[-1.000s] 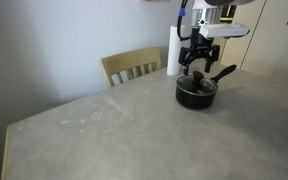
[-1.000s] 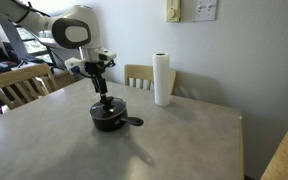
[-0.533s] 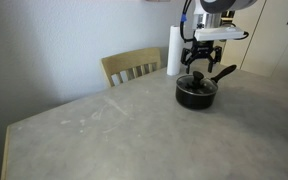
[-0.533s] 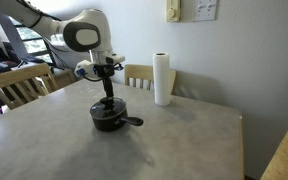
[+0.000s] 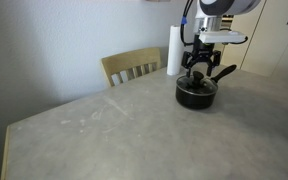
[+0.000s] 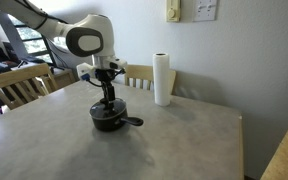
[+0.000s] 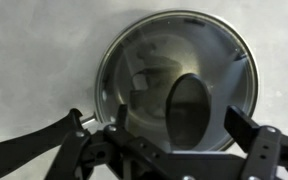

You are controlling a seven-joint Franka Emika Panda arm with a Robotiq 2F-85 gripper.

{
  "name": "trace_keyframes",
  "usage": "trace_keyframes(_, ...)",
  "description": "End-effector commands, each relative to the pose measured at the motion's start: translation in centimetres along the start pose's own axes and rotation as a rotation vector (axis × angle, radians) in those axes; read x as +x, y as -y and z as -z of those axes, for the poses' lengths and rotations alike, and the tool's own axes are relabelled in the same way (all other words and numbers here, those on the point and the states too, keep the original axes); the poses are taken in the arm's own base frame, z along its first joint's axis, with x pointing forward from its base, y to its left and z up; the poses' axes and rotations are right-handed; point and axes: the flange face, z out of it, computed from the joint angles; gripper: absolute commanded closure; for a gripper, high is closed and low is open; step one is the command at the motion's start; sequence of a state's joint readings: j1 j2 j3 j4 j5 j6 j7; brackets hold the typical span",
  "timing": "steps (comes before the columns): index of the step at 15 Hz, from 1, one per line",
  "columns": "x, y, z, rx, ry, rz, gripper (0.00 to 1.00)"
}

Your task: Take the lid of the pot

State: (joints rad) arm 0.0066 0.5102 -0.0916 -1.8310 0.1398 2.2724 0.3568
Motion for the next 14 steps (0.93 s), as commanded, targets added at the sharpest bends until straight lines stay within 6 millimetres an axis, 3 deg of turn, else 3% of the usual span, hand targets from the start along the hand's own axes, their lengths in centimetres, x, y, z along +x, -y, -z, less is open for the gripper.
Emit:
trace_keyframes(1, 0.3, 0.1, -0.3, 0.018, 0.038, 0.066, 0.34)
trace_keyframes(9, -0.4, 0.7, 0.6, 0.013, 0.071, 0.199, 0.85)
trace_keyframes(14, -1.2, 0.4, 1.9, -0.026, 0.087, 0.254, 0.85)
